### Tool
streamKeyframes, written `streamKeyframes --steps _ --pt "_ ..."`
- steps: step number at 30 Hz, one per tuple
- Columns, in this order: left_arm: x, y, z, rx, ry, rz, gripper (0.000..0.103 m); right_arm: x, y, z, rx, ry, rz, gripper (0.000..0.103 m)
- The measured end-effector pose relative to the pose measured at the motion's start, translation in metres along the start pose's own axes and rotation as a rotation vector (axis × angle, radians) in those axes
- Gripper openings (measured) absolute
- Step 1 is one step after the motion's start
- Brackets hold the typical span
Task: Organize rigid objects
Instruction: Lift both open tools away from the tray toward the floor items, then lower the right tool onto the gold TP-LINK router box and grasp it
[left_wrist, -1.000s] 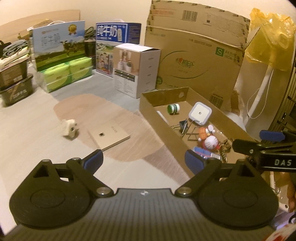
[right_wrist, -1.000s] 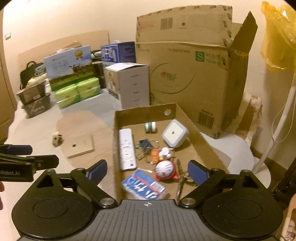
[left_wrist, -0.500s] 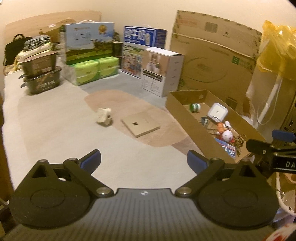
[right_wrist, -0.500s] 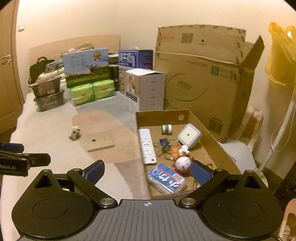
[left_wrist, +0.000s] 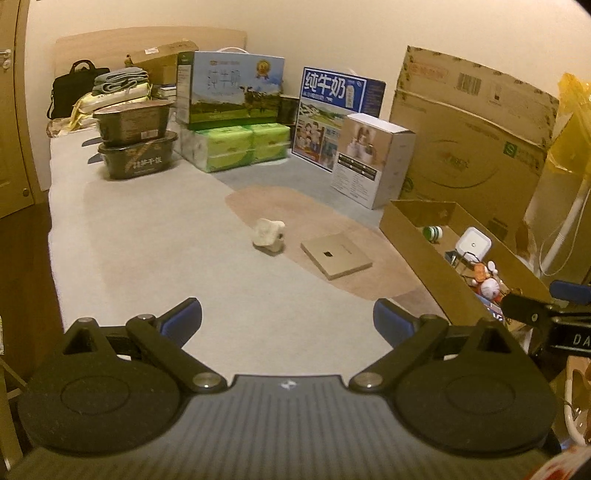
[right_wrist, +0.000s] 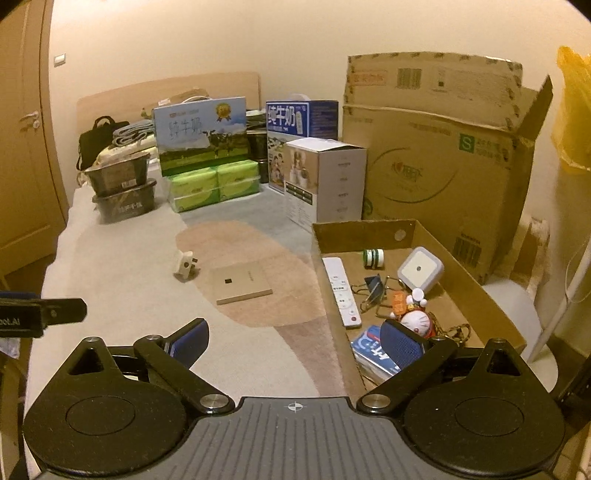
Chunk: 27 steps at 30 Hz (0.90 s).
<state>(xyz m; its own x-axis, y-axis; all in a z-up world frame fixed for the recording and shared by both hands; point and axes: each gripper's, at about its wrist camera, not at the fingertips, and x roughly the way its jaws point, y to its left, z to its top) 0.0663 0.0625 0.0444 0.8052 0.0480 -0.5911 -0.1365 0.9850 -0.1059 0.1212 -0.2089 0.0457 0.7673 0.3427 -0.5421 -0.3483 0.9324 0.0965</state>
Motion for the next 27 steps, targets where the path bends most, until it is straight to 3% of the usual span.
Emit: streamKeyframes --steps 8,15,27 --pt "0.003 0.012 0.006 -0.007 0.007 -0.029 0.098 0.014 0.017 0.0 -0.025 0.017 0.037 0.098" --pt "0.006 0.015 0.008 0.037 -0.048 0.002 0.098 0.027 0.025 0.004 -0.044 0.032 0.05 0.098" --pt "0.043 0.031 0.018 0.049 0.007 0.033 0.098 0.054 0.03 0.014 -0.05 0.047 0.051 0.098"
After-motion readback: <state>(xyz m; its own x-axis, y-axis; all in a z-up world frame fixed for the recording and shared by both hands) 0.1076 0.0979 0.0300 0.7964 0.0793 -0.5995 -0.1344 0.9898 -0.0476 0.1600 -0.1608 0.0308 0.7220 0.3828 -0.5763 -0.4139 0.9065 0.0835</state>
